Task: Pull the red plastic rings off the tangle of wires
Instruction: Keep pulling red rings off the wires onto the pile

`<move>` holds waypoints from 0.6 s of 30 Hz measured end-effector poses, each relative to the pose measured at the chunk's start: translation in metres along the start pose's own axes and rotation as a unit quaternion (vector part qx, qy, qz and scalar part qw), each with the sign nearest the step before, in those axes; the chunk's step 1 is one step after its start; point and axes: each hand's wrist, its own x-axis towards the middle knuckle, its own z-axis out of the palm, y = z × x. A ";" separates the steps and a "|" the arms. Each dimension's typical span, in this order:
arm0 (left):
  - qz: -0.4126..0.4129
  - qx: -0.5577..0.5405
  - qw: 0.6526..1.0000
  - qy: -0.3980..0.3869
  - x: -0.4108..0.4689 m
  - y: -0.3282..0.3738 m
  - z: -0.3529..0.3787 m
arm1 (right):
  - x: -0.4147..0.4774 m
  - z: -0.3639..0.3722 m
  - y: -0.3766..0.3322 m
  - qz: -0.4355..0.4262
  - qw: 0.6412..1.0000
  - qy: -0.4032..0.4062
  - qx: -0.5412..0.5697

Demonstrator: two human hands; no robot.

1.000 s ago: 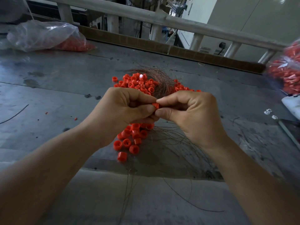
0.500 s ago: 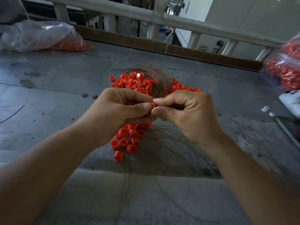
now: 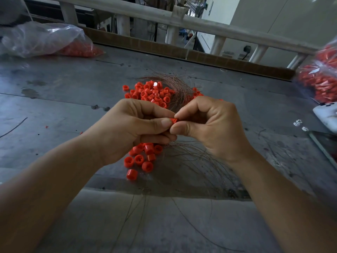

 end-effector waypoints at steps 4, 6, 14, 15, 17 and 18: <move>-0.008 -0.021 0.999 -0.025 0.000 0.000 -0.002 | 0.002 -0.004 -0.001 0.003 0.995 -0.082 -0.056; -0.016 -0.012 0.999 -0.033 0.000 -0.001 -0.002 | 0.002 -0.006 -0.002 0.007 0.991 -0.118 -0.062; 0.050 0.064 0.996 -0.027 -0.002 -0.003 0.005 | 0.001 -0.004 -0.002 -0.010 0.984 -0.101 -0.148; 0.064 0.088 0.994 -0.021 -0.002 -0.004 0.006 | 0.001 -0.003 -0.002 -0.013 0.982 -0.101 -0.161; 0.071 0.095 0.993 -0.015 -0.002 -0.005 0.007 | 0.000 -0.002 -0.002 -0.013 0.979 -0.101 -0.176; 0.070 0.089 0.993 -0.015 -0.002 -0.005 0.007 | 0.000 0.000 -0.002 -0.012 0.979 -0.100 -0.180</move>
